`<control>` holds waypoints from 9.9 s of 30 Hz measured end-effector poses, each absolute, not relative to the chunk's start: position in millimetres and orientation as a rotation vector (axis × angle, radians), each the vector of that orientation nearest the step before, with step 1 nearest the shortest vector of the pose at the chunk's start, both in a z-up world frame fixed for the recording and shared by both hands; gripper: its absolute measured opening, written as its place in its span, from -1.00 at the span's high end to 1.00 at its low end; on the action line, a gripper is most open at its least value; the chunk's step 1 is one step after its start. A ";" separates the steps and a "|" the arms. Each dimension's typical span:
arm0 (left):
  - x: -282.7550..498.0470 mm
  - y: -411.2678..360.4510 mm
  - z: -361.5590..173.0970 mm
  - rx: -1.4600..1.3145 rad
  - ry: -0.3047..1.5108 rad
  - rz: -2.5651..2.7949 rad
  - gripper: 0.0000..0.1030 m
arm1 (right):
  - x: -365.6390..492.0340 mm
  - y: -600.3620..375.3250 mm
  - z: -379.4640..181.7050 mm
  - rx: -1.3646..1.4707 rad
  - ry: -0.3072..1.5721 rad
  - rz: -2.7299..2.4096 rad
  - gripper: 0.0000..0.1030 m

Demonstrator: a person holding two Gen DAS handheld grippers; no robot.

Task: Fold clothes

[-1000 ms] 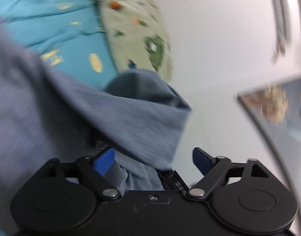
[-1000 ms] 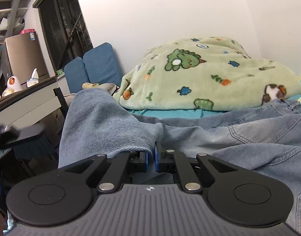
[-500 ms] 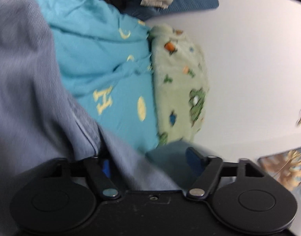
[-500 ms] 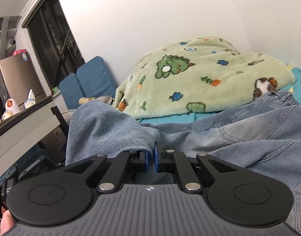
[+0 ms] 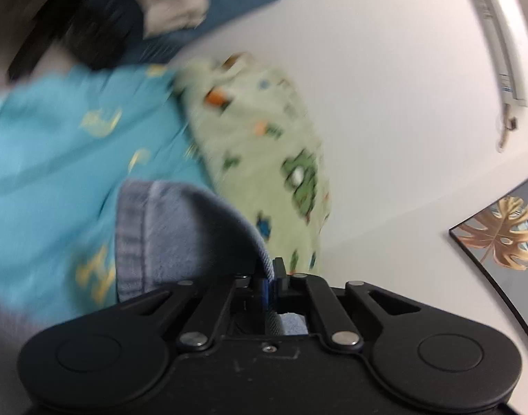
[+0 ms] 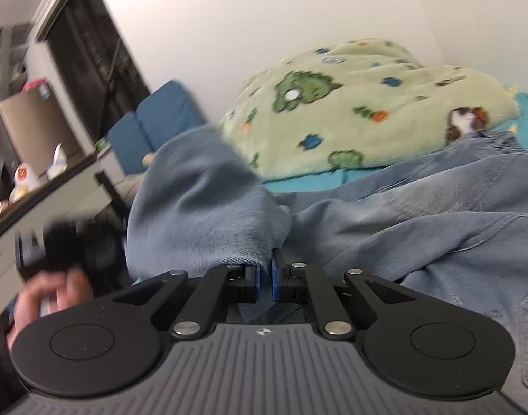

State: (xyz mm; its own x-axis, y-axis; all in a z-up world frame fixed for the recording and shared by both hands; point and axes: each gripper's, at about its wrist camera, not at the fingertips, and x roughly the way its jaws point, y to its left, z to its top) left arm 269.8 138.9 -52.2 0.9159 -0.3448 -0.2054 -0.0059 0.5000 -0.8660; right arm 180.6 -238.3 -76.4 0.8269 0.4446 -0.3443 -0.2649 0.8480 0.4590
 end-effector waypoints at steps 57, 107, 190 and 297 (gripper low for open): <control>117.0 379.4 -142.6 -1.076 0.766 0.100 0.81 | 114.7 -204.5 -87.5 0.289 0.718 0.236 0.10; 47.1 325.1 -122.2 -1.120 0.966 0.288 -0.24 | 114.0 -429.0 -45.1 0.609 0.583 -0.161 0.02; 65.9 327.9 -123.7 -1.447 0.613 0.280 0.92 | 141.2 -500.5 -130.3 1.072 0.489 -0.508 -0.13; 185.4 341.8 -177.9 -1.539 0.677 0.309 -0.17 | 253.8 -387.7 -95.6 0.545 0.613 -0.200 -0.01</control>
State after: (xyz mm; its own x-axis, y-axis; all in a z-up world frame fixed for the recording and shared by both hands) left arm 185.4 341.8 -177.9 0.7843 -0.2272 -0.5772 -0.5847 0.0399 -0.8102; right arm 253.8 -387.7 -95.6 0.8041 -0.0200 -0.5942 0.3346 0.8413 0.4245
